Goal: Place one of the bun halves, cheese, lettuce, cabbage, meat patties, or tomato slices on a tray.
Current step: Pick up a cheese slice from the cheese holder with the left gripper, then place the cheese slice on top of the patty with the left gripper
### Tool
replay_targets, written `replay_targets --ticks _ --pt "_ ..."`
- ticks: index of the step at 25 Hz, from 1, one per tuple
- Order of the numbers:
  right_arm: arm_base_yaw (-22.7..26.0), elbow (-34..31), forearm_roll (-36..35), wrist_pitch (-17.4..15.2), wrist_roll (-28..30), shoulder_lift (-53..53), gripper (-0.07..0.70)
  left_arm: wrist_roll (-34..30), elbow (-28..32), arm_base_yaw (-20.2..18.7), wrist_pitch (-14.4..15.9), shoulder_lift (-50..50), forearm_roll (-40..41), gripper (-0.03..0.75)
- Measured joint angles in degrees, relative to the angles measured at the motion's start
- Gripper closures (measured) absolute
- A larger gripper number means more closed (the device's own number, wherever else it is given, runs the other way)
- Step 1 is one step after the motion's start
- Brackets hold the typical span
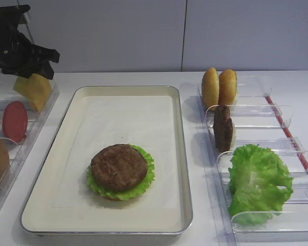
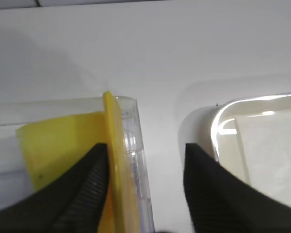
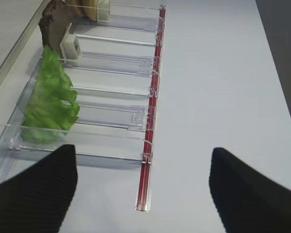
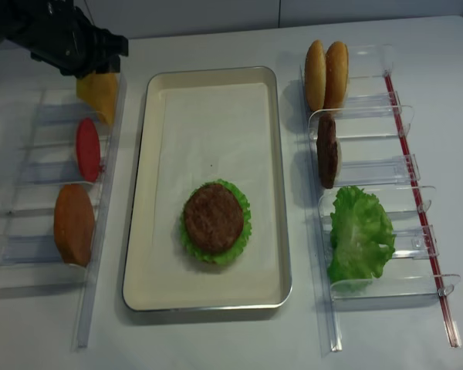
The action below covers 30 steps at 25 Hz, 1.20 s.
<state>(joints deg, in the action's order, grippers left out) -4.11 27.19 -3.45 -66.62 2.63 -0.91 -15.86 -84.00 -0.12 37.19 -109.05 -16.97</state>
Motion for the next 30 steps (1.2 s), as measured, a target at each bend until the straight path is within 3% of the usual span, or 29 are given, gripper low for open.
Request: replay_targets --ticks 17,30 --pt "0.0 0.0 0.0 0.0 -0.1 0.0 0.067 4.3 0.0 0.0 0.3 0.0 5.9 0.678" --pt "0.0 0.0 0.0 0.0 -0.1 0.0 0.067 4.5 0.0 0.0 0.4 0.0 5.9 0.688"
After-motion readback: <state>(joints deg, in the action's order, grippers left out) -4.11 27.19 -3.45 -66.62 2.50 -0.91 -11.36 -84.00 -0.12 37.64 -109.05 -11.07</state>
